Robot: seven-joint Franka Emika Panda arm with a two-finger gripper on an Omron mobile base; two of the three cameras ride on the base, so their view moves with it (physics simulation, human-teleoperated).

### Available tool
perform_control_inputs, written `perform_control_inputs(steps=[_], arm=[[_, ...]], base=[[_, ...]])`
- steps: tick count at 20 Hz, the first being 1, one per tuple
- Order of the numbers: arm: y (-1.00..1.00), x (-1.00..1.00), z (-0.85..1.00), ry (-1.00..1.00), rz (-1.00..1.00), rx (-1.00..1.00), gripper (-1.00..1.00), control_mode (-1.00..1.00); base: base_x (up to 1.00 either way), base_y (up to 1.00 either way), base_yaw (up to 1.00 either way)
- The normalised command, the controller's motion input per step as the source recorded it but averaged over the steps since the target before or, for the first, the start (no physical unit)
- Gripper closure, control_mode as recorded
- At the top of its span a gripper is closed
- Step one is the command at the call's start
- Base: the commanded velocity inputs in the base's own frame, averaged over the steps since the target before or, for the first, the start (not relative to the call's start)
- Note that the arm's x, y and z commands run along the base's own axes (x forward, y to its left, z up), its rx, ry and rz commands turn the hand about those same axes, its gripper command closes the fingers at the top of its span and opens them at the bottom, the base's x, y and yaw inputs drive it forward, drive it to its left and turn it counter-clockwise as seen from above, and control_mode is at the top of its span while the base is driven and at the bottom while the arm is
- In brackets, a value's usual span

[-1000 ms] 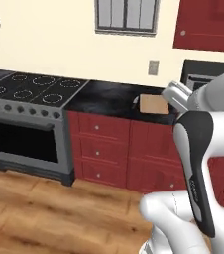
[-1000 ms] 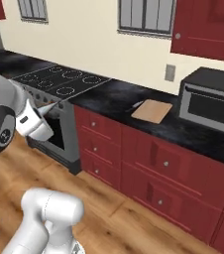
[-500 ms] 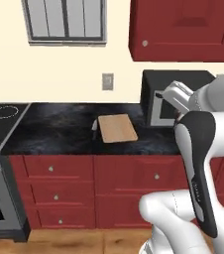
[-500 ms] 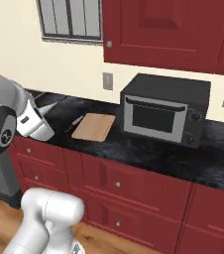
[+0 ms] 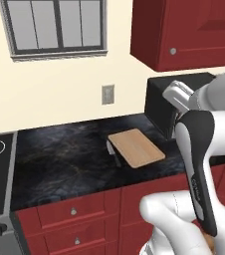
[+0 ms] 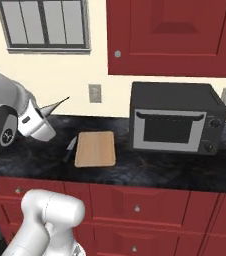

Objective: Retrieve the fish from the fridge and place it on the cutting board.

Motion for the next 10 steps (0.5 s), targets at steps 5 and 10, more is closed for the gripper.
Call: perform_control_inputs(steps=[5,10], arm=[[0.00,0.00,0.00,0.00,0.00,0.00,1.00,1.00],[0.00,0.00,0.00,0.00,0.00,0.00,1.00,1.00]], base=[[0.03,0.07,-0.02],[0.37,0.00,0.00]])
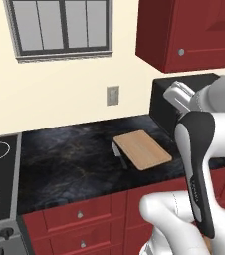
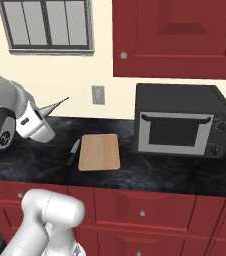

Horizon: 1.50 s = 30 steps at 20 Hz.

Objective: Retrieve the fish from the fridge and place it on the cutting board.

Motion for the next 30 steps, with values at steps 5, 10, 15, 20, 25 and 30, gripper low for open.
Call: perform_control_inputs(steps=[5,10,15,20,25,30], arm=[[0.00,0.13,-0.06,0.04,0.00,0.00,1.00,-1.00],[-0.04,0.60,-0.55,0.32,0.01,-0.08,1.00,-1.00],[-0.04,0.25,-0.90,0.34,0.11,-0.13,1.00,-1.00],[-0.09,0.33,-1.00,0.35,0.13,-0.11,1.00,-1.00],[-0.28,0.39,-0.87,0.13,0.11,0.00,1.00,-1.00],[-0.40,0.84,-0.44,0.07,0.06,0.01,1.00,-1.00]], base=[[0.54,-0.01,0.00],[0.00,0.00,0.00],[0.00,0.00,0.00],[0.00,0.00,0.00],[0.00,0.00,0.00],[0.00,0.00,0.00]])
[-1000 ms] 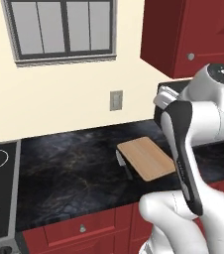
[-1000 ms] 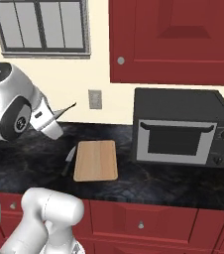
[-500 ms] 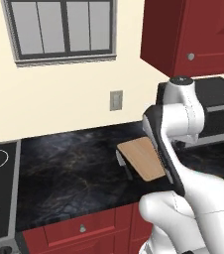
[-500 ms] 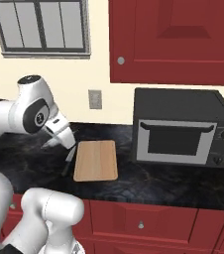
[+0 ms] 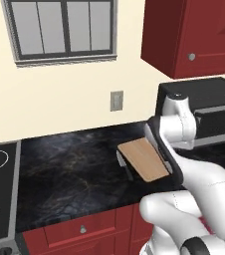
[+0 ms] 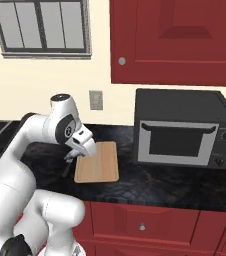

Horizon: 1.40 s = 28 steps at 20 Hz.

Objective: Retrieve the fish from the fridge and place it on the cutting board.

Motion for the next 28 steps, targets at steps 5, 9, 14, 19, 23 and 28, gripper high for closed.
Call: perform_control_inputs(steps=[5,9,14,19,23,28], arm=[[-0.12,1.00,-0.43,0.13,0.00,0.04,1.00,-1.00],[0.00,1.00,-0.49,0.15,0.00,0.07,1.00,-1.00],[0.09,0.84,-0.49,0.09,0.00,0.09,1.00,-1.00],[0.01,0.50,-0.41,0.00,0.00,0.00,1.00,-1.00],[0.00,0.02,-0.81,0.00,0.00,0.00,1.00,-1.00],[0.00,0.00,-0.64,0.00,0.00,0.00,-1.00,-1.00]], base=[[0.00,0.00,0.00],[0.00,0.00,0.00],[0.00,0.00,0.00],[0.00,0.00,0.00],[0.00,0.00,0.00],[0.00,0.00,0.00]])
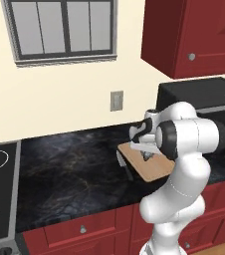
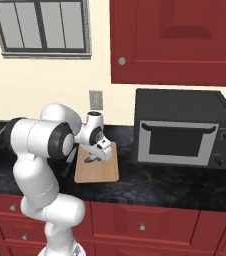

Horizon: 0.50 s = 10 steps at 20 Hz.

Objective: Retrieve the fish from the fridge and place it on the cutting board.

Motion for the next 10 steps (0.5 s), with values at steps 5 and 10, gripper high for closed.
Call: perform_control_inputs(steps=[5,10], arm=[[0.00,0.00,0.00,0.00,0.00,0.00,-1.00,-1.00],[0.00,0.01,0.70,0.00,-0.04,0.02,-1.00,-1.00]], base=[[0.00,0.00,0.00],[0.00,0.00,0.00]])
